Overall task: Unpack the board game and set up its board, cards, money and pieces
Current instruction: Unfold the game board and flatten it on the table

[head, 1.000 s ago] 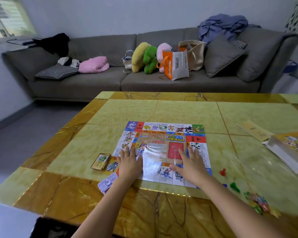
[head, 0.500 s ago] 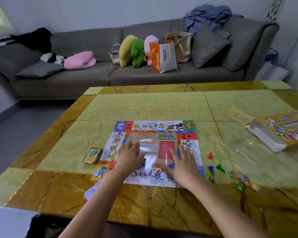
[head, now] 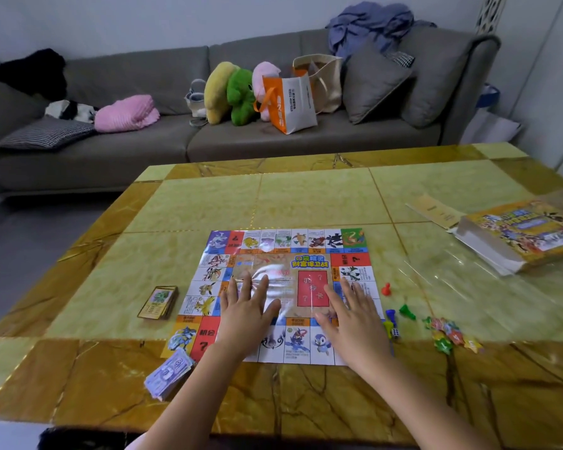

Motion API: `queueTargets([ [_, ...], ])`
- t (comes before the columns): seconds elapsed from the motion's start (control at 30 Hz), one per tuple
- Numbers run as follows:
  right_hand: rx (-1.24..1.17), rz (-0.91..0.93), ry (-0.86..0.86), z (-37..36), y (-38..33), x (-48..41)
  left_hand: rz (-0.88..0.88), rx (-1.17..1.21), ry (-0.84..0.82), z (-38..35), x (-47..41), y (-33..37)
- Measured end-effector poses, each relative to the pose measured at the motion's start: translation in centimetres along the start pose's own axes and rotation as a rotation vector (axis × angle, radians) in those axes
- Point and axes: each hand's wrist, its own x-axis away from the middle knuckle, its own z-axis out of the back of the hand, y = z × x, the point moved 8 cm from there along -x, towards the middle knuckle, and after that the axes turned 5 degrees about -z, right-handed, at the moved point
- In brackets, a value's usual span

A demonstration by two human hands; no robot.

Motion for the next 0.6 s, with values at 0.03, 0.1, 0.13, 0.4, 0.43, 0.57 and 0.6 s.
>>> queueTargets([
  [0.03, -0.004, -0.002, 0.005, 0.1, 0.2, 0.1, 0.005, 0.005, -0.003, 0.0, 0.0, 0.0],
  [0.1, -0.009, -0.003, 0.007, 0.3, 0.3, 0.2, 0.017, 0.014, -0.009, 0.1, 0.1, 0.2],
  [0.13, -0.008, -0.003, 0.008, 0.3, 0.4, 0.2, 0.023, 0.018, -0.005, 0.1, 0.2, 0.4],
  [0.4, -0.009, 0.0, -0.004, 1.0, 0.4, 0.4, -0.138, 0.063, -0.002, -0.5, 0.3, 3.5],
  [0.43, -0.008, 0.005, -0.028, 1.0, 0.3, 0.4, -0.128, 0.04, -0.015, -0.6, 0.2, 3.6],
  [0.57, -0.054, 0.072, -0.156, 2.7, 0.3, 0.1, -0.106, -0.014, -0.043, -0.6, 0.0, 4.2],
  [0.6, -0.105, 0.091, -0.185, 3.6, 0.3, 0.0, -0.104, -0.015, -0.045, -0.5, 0.0, 4.2],
])
